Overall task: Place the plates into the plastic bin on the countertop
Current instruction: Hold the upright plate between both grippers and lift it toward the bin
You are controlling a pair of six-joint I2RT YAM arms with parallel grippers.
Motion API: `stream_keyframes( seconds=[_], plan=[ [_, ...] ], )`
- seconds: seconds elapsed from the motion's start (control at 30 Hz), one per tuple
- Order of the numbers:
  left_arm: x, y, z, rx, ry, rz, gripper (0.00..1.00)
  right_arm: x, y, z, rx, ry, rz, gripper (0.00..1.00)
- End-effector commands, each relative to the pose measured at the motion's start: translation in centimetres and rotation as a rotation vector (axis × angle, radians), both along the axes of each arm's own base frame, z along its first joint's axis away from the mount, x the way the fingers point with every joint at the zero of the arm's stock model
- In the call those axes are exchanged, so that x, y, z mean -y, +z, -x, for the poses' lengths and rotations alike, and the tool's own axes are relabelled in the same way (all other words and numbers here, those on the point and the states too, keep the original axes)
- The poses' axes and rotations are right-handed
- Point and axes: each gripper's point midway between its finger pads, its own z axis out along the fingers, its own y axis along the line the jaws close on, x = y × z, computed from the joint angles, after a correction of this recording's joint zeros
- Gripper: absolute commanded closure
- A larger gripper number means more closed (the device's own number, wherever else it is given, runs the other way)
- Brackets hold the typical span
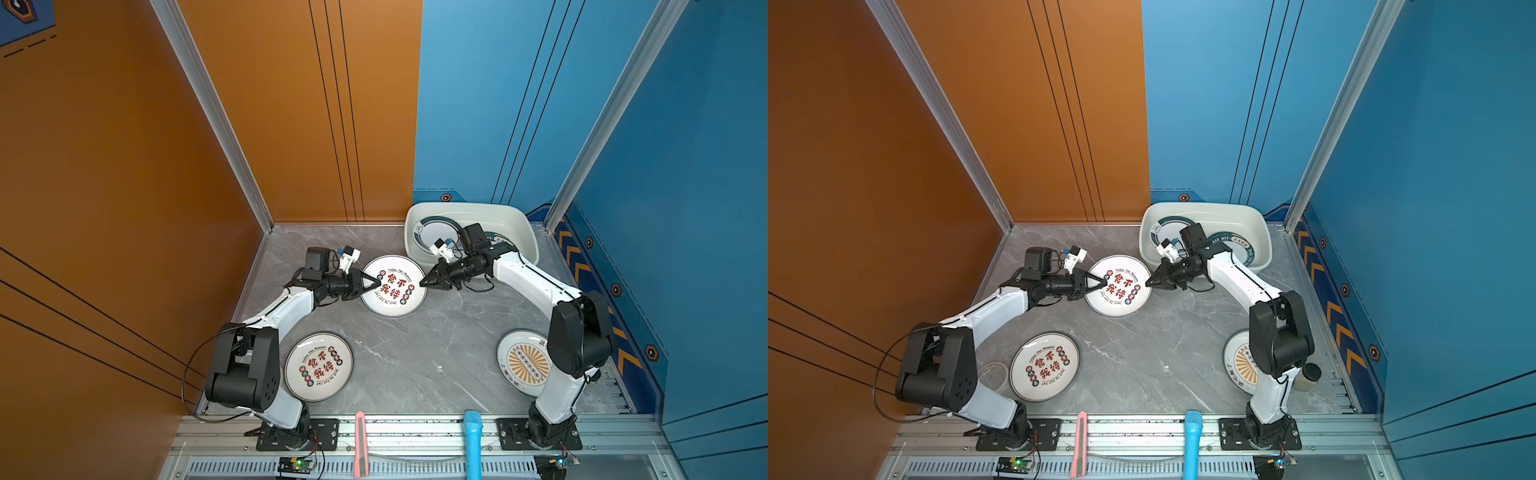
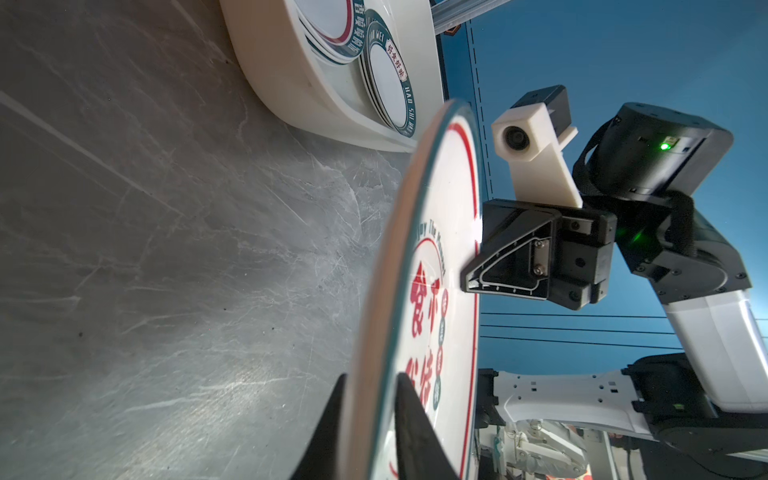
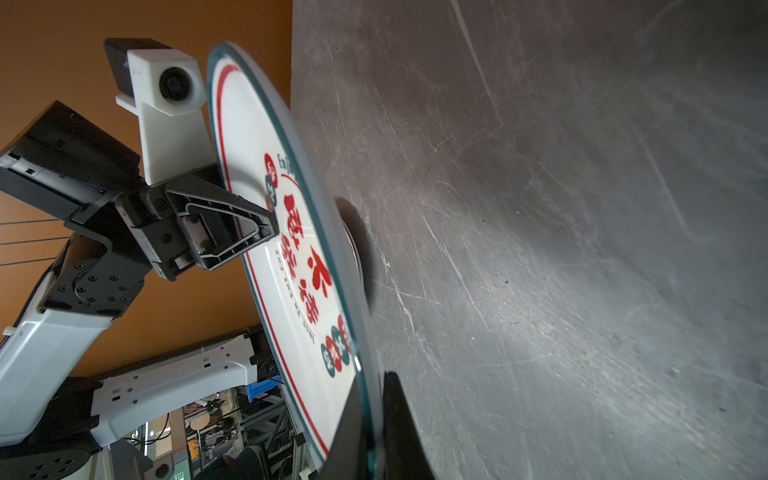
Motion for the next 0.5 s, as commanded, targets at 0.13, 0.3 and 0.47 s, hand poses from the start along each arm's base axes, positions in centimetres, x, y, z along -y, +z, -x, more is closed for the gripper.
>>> stream_keyframes(
  seconds=[0.13, 0.3, 0.47],
  plan=[
    [0.6, 0.6, 0.3, 0.015, -0.040, 0.022, 0.95, -1.6, 2.0, -0.5, 0.025, 0.026, -0.081, 1.00],
    [0.7, 1.2, 0.2, 0.019, -0.047, 0.032, 0.98, -2.2, 2.2, -1.0, 0.016, 0.015, -0.122, 0.67],
    [0.8, 1.9, 0.1, 0.029, -0.044, 0.037, 0.98, -3.0, 2.1, -1.1, 0.003, 0.020, -0.159, 0.61]
  ],
)
